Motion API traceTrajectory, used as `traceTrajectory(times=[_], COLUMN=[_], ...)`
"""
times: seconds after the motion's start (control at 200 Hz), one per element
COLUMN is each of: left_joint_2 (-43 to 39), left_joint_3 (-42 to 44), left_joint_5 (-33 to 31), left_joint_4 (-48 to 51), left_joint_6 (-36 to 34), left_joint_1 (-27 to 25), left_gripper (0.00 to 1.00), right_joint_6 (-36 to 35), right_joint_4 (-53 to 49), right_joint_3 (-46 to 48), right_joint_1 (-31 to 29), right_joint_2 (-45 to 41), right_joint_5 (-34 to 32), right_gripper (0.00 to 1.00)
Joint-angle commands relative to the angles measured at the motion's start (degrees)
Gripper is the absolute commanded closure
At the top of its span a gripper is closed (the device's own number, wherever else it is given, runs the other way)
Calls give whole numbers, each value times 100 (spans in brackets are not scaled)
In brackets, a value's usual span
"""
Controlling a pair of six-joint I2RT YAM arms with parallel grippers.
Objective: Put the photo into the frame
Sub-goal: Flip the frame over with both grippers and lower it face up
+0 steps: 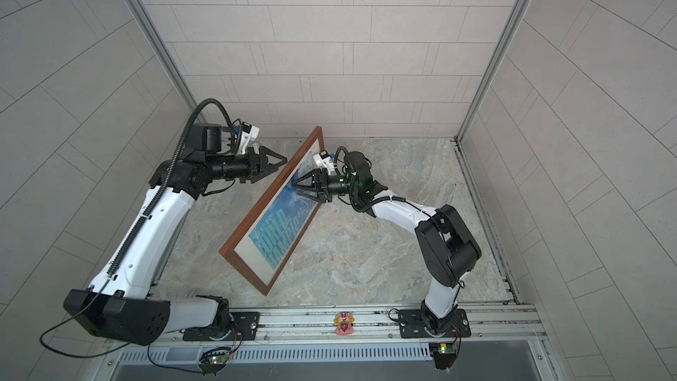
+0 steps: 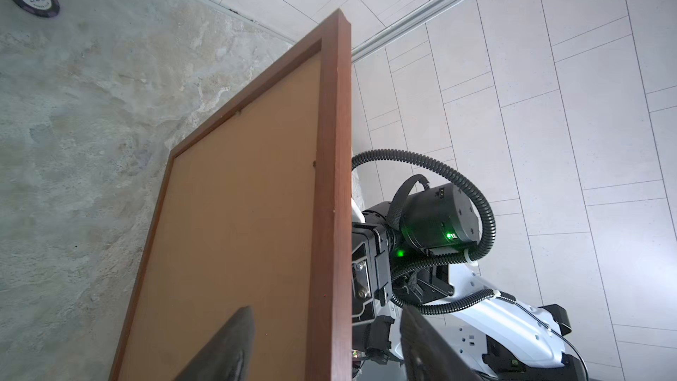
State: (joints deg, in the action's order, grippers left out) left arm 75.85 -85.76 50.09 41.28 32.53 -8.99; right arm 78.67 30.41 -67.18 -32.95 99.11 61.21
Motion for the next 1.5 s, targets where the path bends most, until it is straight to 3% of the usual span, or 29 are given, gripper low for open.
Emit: traceTrajectory(times=[0.0,0.25,0.33,0.48,0.68,0.821,0.941,1.066,1.296,1.496], left_joint_2=[-88,27,1,19,231,165,-357,-668,131,1614], left_joint_3=[-221,-707,-765,-810,-950,-405,1312,3116,4346,4480], left_joint_5=[48,-944,-1325,-1359,-1162,-769,-711,-1007,-1196,-1025], left_joint_4=[576,2392,2610,2743,2559,1325,-1106,-3889,-5030,-5968], left_joint_6=[-345,-1708,-1822,-1851,-1616,-677,621,1866,1706,1844], left_joint_1=[3,-107,-138,-142,-138,-137,-290,-629,-700,-697], left_gripper=[30,31,42,76,95,100,100,100,100,99], right_joint_6=[-104,-772,-845,-953,-1130,-1286,-1674,-2848,-4605,-4794], right_joint_4=[-104,-1016,-1141,-1358,-1617,-1808,-2203,-3618,-5244,-5225], right_joint_3=[-139,-294,-355,-420,-217,93,483,674,1193,1509], right_joint_1=[-51,-55,-52,99,691,1355,2010,2467,2549,2540], right_joint_2=[85,-46,-25,-8,-419,-861,-1325,-1770,-2689,-2923], right_joint_5=[13,-13,-4,105,251,373,371,29,-2087,-2762], right_gripper=[41,41,41,43,44,44,44,44,39,29])
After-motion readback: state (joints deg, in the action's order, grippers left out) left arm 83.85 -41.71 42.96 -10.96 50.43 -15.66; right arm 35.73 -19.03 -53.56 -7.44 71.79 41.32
